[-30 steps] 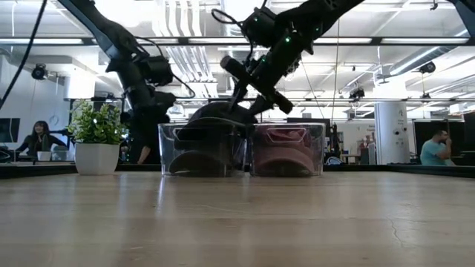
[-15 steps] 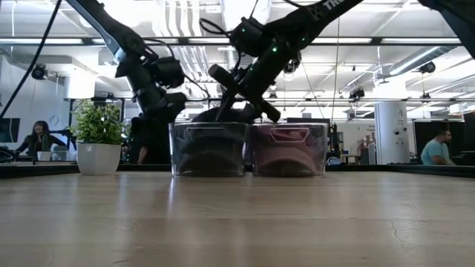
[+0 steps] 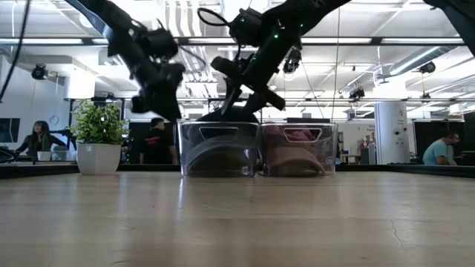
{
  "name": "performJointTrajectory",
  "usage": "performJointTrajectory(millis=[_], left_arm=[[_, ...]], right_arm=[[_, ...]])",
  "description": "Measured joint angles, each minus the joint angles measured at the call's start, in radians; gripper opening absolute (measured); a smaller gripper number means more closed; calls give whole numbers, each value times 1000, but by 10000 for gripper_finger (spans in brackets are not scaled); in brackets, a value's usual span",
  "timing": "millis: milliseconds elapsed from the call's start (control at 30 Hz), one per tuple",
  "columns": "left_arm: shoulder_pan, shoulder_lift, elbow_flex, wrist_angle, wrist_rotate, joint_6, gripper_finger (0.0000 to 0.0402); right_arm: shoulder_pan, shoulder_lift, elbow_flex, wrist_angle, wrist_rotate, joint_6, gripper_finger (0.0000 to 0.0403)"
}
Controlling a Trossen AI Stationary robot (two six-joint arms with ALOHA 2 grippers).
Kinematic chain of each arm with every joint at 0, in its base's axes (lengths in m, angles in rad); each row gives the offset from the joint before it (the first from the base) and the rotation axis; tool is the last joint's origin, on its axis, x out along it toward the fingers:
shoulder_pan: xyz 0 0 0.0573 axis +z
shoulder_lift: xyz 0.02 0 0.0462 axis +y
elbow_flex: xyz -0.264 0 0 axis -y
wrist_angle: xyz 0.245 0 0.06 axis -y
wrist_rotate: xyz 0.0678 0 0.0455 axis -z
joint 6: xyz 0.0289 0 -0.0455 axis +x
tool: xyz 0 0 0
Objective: Pick & Place hat
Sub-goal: Return to Home Position
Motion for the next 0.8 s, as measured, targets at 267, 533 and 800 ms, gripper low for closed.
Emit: performJointTrajectory(millis=[267, 533, 800], left_arm=[[-12, -234, 53, 10, 12, -164, 97], [-149, -389, 24, 130, 149, -329, 97], [-246, -425, 9, 145, 118, -472, 97]], right_arm=[[50, -106, -3, -87, -7, -88, 187], [258, -382, -183, -49, 158, -188, 187], [443, -759, -608, 108, 186, -90, 187]])
